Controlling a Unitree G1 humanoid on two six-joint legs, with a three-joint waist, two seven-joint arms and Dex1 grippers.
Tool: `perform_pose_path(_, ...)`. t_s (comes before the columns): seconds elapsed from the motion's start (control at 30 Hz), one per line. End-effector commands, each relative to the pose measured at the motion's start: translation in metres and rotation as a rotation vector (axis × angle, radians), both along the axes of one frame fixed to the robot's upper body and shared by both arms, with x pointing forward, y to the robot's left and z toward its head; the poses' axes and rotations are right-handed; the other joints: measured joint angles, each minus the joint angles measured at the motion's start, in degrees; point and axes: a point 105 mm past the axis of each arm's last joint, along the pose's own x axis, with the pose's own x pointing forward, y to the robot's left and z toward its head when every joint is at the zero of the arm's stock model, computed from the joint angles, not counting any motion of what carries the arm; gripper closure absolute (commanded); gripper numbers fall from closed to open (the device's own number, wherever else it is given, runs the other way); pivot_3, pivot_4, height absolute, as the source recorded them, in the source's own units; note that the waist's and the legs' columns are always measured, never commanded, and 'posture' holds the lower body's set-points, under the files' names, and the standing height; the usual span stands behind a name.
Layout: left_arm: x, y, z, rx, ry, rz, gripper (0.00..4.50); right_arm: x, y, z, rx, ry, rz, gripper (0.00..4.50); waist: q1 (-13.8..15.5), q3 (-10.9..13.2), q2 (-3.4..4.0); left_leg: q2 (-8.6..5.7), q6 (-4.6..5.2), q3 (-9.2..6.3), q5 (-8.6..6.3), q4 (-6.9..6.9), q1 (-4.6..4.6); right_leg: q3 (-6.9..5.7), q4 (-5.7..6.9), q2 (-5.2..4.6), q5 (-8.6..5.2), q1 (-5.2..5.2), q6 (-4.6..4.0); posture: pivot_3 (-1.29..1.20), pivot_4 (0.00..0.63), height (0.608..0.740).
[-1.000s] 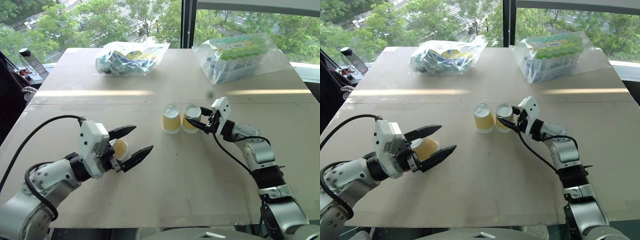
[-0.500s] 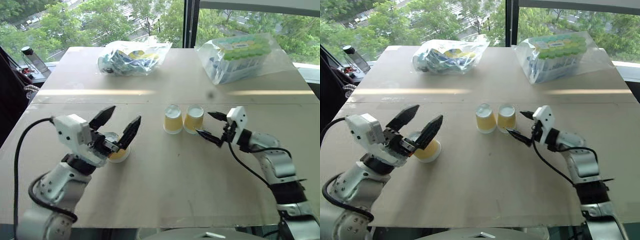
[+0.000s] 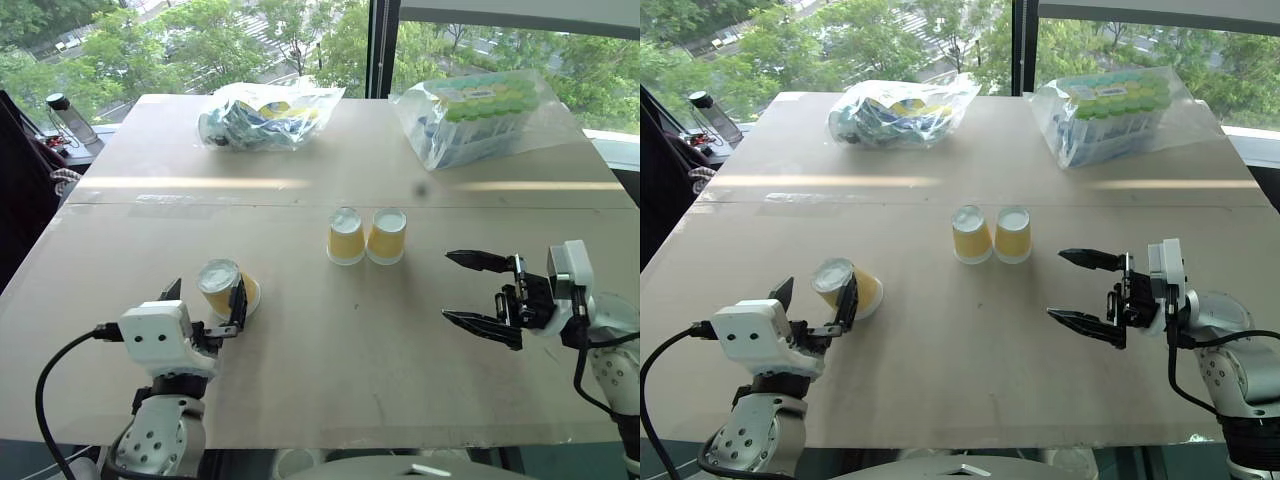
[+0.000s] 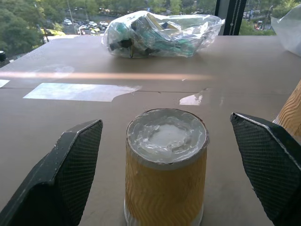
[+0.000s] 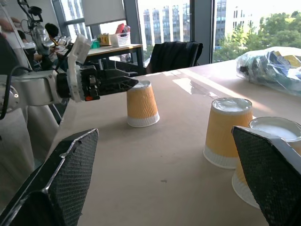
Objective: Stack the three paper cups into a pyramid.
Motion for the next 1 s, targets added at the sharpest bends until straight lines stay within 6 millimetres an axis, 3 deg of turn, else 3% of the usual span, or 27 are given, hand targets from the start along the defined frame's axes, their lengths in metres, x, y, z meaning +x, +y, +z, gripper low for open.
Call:
perform_pose_path(0.03, 0.005, -0.002, 0.005, 0.021, -0.035, -0.016, 0.0, -0.004, 0.001, 0.012, 0.01, -0.053, 0.006, 0.01, -0.01, 0.0, 0.0, -0.02, 0.0, -0.01, 0.0, 0.0, -0.02, 0.0, 0.0, 0.0, 0.1, 0.0, -0.16, 0.0, 0.15, 0.74)
perform_pose_path(0.3, 0.017, 0.002, -0.001, 0.024, -0.013, -0.018, 0.0, -0.002, 0.002, 0.013, -0.004, -0.061, -0.001, 0.01, 0.08, 0.0, 0.0, -0.02, 0.0, -0.1, 0.0, -0.01, -0.06, 0.05, -0.04, -0.08, 0.11, -0.02, -0.15, 0.0, 0.15, 0.74)
perform_pose_path(0.97, 0.018, 0.004, -0.004, 0.022, 0.002, -0.023, 0.0, -0.009, 0.017, 0.033, 0.05, -0.082, 0.099, 0.01, 0.1, 0.0, 0.0, -0.01, 0.0, -0.12, 0.0, -0.01, -0.02, 0.05, -0.01, -0.09, 0.12, -0.01, -0.15, 0.0, 0.15, 0.74)
perform_pose_path(1.0, 0.018, 0.005, -0.004, 0.023, -0.001, -0.022, 0.26, -0.009, 0.016, 0.033, 0.046, -0.082, 0.1, 0.0, 0.1, 0.0, 0.0, -0.01, 0.0, -0.12, 0.0, -0.01, -0.02, 0.05, -0.01, -0.09, 0.12, -0.02, -0.15, 0.0, 0.15, 0.74)
